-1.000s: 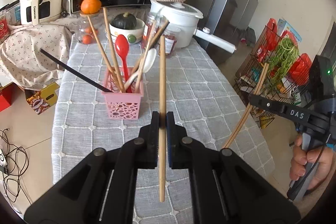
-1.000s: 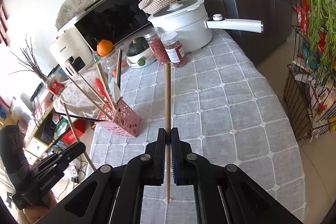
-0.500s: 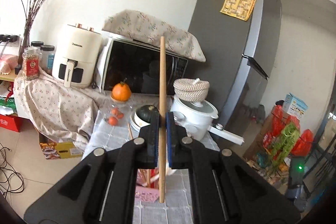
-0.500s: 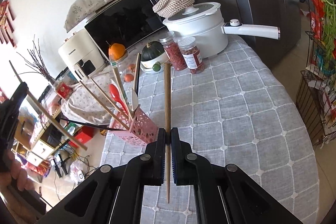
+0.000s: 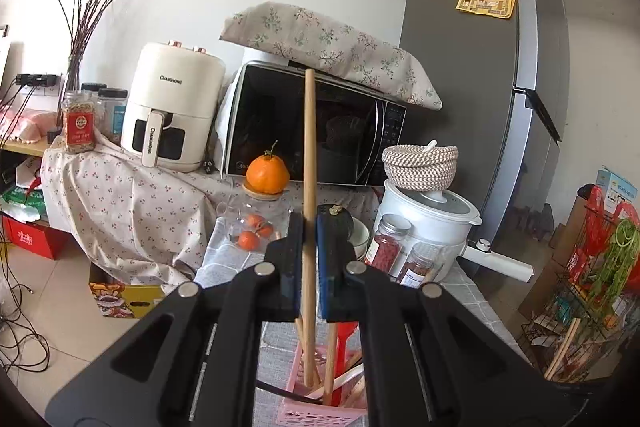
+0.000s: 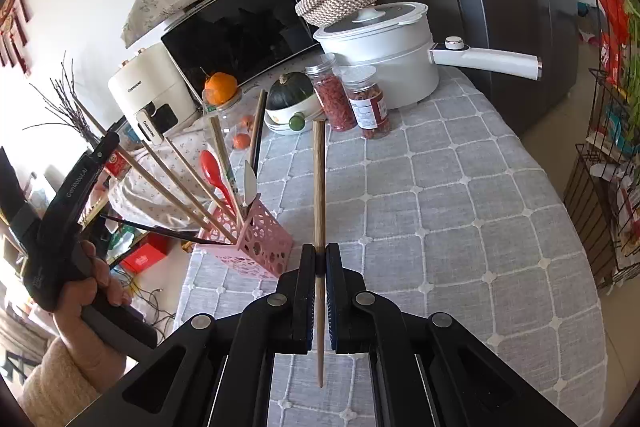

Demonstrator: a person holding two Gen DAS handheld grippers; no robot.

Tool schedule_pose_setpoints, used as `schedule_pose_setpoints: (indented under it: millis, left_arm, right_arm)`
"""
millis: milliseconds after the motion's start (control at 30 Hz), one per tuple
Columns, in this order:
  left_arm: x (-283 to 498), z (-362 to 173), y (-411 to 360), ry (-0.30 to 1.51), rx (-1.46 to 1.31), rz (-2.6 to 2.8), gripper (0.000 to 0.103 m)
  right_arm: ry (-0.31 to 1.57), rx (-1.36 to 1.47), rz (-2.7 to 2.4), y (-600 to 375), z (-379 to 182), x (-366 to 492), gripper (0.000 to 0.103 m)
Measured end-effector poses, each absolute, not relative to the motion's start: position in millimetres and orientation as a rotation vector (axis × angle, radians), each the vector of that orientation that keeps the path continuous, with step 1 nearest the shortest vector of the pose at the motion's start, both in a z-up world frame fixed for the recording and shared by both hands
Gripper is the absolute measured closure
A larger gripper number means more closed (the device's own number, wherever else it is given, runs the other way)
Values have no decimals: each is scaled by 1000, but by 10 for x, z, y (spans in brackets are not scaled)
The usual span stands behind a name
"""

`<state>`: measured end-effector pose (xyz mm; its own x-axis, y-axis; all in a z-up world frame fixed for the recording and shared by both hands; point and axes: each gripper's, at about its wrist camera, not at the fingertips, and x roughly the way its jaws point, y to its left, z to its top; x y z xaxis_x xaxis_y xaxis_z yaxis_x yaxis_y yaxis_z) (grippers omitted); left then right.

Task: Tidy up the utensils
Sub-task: 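Carry the chopstick into the basket and open the left tool while the right tool carries its chopstick, then lower the bamboo chopstick into the basket with the right tool and open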

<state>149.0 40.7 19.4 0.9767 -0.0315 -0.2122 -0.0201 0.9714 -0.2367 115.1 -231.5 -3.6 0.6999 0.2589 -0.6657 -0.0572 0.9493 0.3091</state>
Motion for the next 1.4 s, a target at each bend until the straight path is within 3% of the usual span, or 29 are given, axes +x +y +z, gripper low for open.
schedule_pose_setpoints:
  millis: [433, 500, 967, 1100, 1400]
  left_arm:
    - [1619, 91, 374, 285, -269, -28, 92]
    - [1615, 104, 377, 300, -275, -32, 80]
    - [1331, 279, 376, 455, -263, -50, 47]
    - [1177, 263, 290, 552, -212, -69, 26]
    - [888, 25, 262, 802, -125, -70, 19]
  right_arm:
    - [766, 287, 171, -2360, -47, 1140, 98]
    - [764, 289, 171, -2369, -42, 1137, 98]
    - [719, 290, 173, -2356, 79, 1094, 98]
    - [700, 287, 173, -2362, 128, 1060, 98]
    - [671, 301, 177, -2374, 218, 1017, 98]
